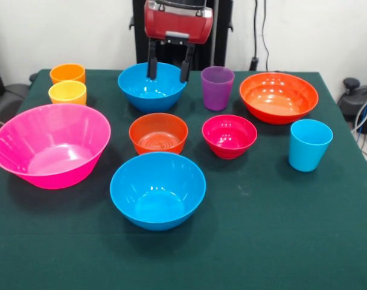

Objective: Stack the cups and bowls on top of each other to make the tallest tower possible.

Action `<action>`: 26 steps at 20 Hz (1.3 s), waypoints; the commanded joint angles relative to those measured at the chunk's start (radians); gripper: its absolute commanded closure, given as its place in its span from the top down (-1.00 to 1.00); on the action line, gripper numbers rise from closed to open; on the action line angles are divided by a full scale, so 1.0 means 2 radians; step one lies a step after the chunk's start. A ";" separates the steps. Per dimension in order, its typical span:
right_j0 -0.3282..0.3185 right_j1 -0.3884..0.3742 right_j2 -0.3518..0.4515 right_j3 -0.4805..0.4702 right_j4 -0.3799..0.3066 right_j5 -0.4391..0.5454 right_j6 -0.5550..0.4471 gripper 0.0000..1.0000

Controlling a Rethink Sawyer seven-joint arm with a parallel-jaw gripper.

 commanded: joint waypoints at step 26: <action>0.023 -0.011 0.058 -0.036 -0.021 0.106 -0.004 1.00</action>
